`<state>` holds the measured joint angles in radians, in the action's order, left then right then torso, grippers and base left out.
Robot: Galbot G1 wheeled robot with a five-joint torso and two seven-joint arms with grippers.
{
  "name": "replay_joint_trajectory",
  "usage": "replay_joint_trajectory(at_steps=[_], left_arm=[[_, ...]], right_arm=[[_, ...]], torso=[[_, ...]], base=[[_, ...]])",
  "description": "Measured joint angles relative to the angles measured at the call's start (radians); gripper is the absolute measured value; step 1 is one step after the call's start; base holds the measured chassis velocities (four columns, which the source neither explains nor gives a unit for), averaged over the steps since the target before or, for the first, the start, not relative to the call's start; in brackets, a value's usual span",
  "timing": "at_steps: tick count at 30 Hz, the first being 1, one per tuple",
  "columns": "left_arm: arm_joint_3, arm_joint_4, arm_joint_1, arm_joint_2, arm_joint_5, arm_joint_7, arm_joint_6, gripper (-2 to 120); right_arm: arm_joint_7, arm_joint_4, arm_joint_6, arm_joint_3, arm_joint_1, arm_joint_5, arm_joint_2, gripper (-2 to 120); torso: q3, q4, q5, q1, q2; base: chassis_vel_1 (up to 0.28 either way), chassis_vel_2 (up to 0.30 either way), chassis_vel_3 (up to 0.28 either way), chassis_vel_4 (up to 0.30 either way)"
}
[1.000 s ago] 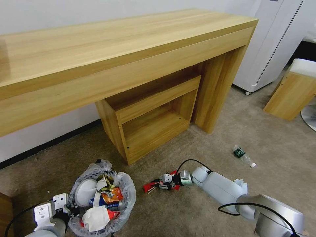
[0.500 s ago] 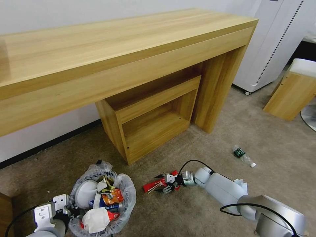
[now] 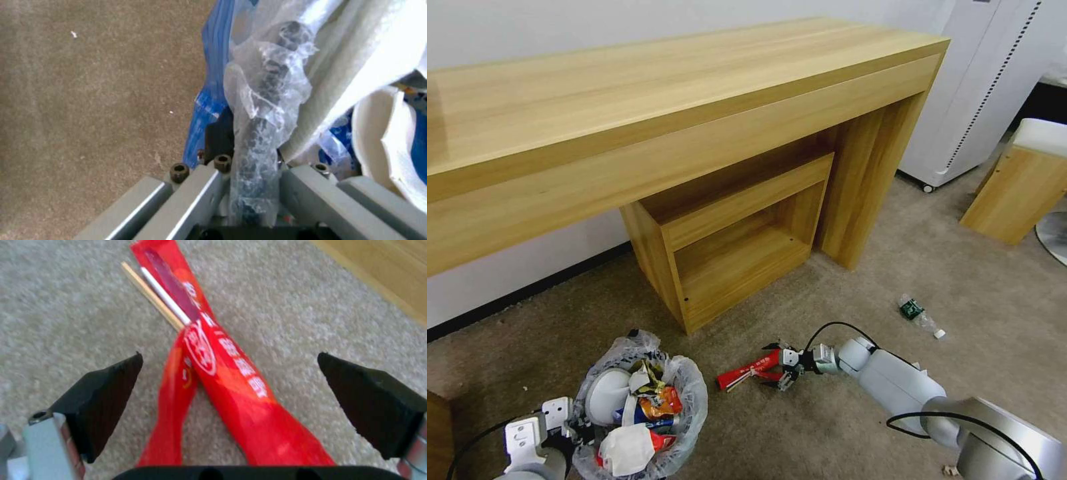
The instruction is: Pick up the trash bin and place the garbage on the floor into it.
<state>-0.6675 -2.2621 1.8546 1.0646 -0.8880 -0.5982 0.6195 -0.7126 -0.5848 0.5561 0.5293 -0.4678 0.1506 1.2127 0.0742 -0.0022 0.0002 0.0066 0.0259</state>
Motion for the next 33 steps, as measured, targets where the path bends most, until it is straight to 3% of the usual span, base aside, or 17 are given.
replay_joint_trajectory(at_steps=[33], left_arm=[[0.046,0.030,-0.016,0.014,0.042,0.020,-0.013,0]], right_arm=[[0.101,0.075,-0.034,-0.061,-0.004,-0.135,0.037,100]], torso=[[0.000,0.0000,-0.0001,0.000,0.000]], base=[[0.000,0.000,0.000,0.000]])
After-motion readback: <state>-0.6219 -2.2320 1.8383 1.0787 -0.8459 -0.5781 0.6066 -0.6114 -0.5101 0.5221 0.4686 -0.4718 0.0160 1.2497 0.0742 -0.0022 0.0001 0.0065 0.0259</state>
